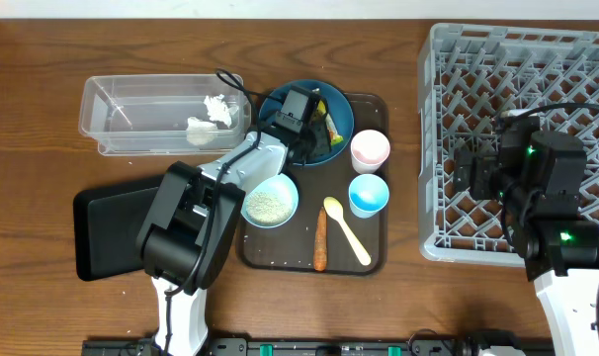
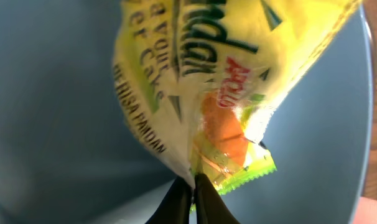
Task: Sort waste into correct bins and load items into the dishwasher rack
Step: 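Grasp the yellow snack wrapper on the plate with the left gripper, then carry the wrapper with the left gripper and drop it into the clear bin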
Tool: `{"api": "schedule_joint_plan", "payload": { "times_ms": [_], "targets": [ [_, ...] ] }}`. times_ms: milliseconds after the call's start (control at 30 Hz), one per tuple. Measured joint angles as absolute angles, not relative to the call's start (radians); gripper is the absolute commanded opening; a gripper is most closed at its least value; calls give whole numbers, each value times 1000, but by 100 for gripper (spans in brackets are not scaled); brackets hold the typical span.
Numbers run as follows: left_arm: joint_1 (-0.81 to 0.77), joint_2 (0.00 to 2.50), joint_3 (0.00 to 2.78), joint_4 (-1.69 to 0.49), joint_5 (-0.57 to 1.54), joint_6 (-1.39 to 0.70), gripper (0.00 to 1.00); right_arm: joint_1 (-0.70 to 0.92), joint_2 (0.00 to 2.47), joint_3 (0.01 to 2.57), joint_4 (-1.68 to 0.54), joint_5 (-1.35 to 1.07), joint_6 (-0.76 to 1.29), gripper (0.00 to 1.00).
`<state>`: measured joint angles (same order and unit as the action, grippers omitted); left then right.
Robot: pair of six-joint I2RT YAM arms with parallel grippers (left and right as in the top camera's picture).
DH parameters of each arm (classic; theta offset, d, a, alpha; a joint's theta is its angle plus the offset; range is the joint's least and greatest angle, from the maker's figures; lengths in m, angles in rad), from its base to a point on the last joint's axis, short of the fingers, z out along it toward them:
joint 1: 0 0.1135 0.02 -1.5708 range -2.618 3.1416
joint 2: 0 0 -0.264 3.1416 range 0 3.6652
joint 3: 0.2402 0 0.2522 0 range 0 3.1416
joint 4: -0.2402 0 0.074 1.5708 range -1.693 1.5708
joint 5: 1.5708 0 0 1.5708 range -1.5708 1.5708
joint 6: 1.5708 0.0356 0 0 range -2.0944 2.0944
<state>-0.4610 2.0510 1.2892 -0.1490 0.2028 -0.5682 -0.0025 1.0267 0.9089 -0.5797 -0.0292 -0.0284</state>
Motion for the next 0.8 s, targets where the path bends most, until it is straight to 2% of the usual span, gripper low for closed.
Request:
{"api": "schedule_joint_plan", "payload": {
  "times_ms": [300, 533, 800],
  "targets": [
    [-439, 2003, 1288, -190, 150, -442, 6, -2, 1027, 909, -580, -30, -28, 99],
    [-392, 1771, 1287, -278, 51, -352, 6, -2, 1027, 909, -580, -29, -28, 99],
    [-218, 1680, 1287, -395, -68, -331, 7, -2, 1027, 909, -580, -30, -28, 99]
  ]
}}
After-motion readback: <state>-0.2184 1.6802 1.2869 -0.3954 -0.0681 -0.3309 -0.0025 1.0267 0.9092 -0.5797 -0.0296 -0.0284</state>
